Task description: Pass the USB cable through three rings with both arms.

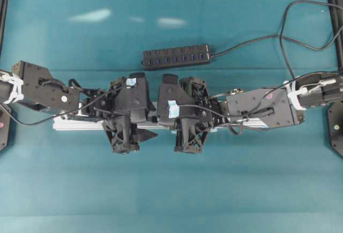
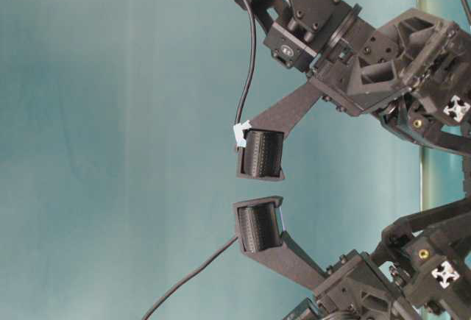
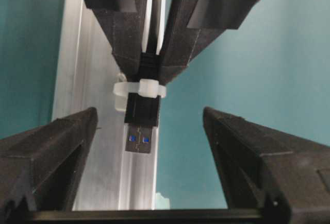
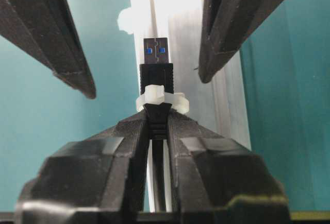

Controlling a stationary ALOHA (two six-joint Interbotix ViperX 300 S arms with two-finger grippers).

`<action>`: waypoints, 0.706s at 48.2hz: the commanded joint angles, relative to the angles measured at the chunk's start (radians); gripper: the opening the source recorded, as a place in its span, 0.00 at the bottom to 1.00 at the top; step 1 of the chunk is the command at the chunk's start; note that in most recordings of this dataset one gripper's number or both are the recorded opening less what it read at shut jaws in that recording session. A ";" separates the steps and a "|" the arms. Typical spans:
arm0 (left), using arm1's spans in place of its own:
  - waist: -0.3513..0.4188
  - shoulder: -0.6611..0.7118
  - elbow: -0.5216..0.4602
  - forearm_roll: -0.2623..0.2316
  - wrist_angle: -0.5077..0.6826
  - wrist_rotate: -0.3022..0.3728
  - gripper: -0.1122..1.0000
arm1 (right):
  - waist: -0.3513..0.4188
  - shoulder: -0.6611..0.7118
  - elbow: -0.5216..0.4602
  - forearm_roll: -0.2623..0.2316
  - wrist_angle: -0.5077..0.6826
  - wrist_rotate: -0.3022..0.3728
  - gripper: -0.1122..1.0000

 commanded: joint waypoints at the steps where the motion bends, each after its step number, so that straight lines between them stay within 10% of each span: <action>1: 0.000 -0.009 -0.006 0.002 -0.009 0.002 0.88 | 0.006 -0.025 -0.011 0.002 -0.020 0.014 0.04; 20: 0.005 -0.006 -0.015 0.002 -0.011 0.002 0.79 | 0.008 -0.023 -0.011 0.002 -0.021 0.015 0.04; 34: 0.011 -0.006 -0.023 0.002 -0.012 0.020 0.30 | 0.006 -0.023 -0.011 0.002 -0.020 0.015 0.04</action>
